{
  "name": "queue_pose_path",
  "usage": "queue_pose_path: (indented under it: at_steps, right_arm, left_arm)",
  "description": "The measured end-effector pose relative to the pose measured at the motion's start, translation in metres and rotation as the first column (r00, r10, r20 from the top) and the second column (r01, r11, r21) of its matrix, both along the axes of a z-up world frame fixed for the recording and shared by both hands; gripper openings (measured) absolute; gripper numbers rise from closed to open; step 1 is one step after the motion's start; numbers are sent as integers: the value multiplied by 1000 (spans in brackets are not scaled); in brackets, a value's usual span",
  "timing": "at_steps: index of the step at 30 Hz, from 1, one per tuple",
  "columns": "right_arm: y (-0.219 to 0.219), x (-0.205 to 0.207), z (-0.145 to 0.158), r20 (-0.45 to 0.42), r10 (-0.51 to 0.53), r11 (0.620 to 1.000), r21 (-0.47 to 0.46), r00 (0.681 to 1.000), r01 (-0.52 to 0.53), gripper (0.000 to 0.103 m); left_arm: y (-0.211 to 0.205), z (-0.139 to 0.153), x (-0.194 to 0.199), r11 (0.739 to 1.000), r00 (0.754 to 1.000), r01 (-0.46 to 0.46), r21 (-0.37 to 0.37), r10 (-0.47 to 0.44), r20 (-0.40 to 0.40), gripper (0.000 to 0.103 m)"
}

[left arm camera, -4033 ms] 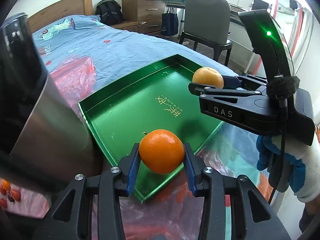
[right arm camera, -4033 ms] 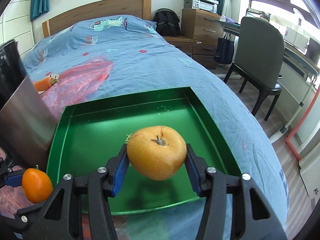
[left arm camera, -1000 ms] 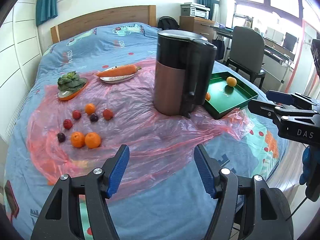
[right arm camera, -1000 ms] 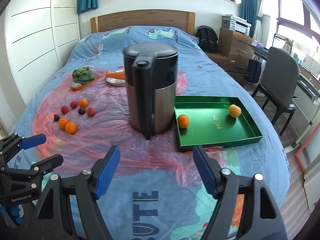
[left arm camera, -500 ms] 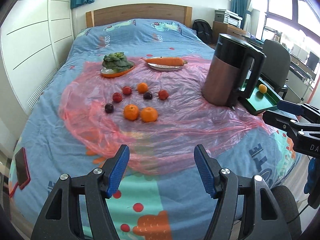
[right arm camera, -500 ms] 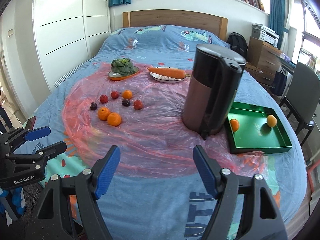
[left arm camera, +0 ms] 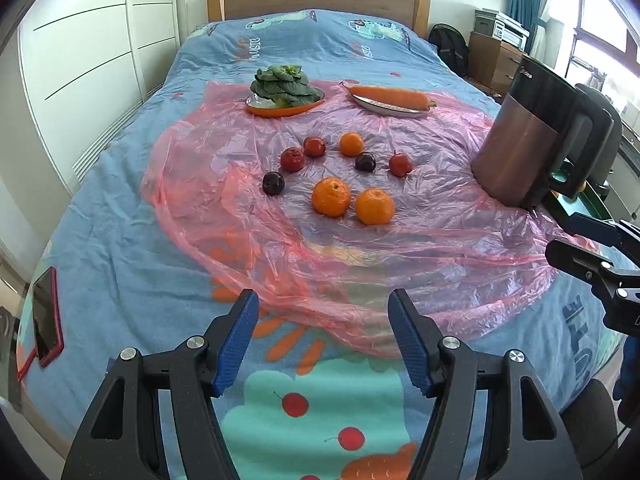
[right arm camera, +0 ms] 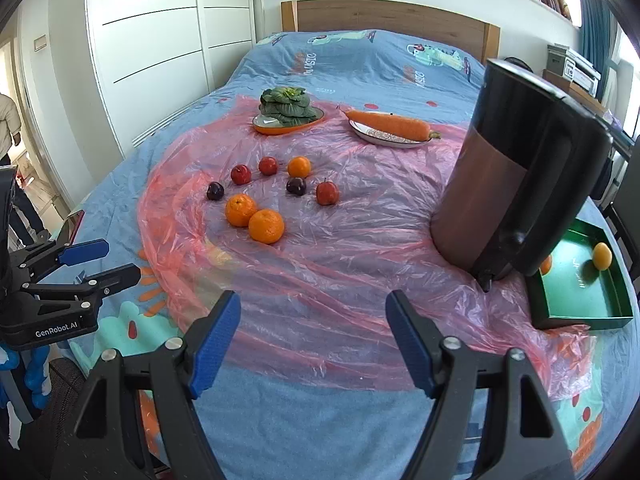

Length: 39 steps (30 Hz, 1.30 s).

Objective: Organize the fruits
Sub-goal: 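Move both tools back toward the remaining oranges on the sheet, then grasp an orange with the right tool while the left tool grasps another orange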

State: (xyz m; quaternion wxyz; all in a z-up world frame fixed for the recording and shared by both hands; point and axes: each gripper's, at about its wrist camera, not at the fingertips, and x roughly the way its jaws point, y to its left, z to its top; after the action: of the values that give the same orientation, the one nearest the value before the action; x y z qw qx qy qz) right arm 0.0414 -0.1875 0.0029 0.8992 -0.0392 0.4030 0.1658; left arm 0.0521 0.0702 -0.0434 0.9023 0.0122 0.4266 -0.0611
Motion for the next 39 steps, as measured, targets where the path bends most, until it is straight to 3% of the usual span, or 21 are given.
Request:
queue_pose_path:
  at_steps: [5,15,23,28,36,39]
  right_arm:
    - [2,23,-19,-31,9,1000,10,999,-9,103]
    - [24,62,-47,-59,85,996,24,995,-84,102]
    - [58,92,-66,-60,210,978,-5,976,-211,85]
    - [72,112,-77,-72,264,964,-18,962,-266,83]
    - [92,132,-84,-80,328,942,-54,941,-332,82]
    - [97,138,-89,-87,340,936,-66,936,-346,74]
  left_arm:
    - [10,-11,27,1000,999,-29,-6,29,-19,61]
    - [5,-23,87,999,999,2,-44,-5,-47,61]
    - [1,-41,132,996,995,17,-83,-25,-97,61]
    - [2,-51,151,989,990,2,-148,-24,-141,61]
    - [-4,-61,169,985,983,-3,-171,-28,-179,60]
    - [-3,-65,174,980,981,-14,-197,-25,-195,55]
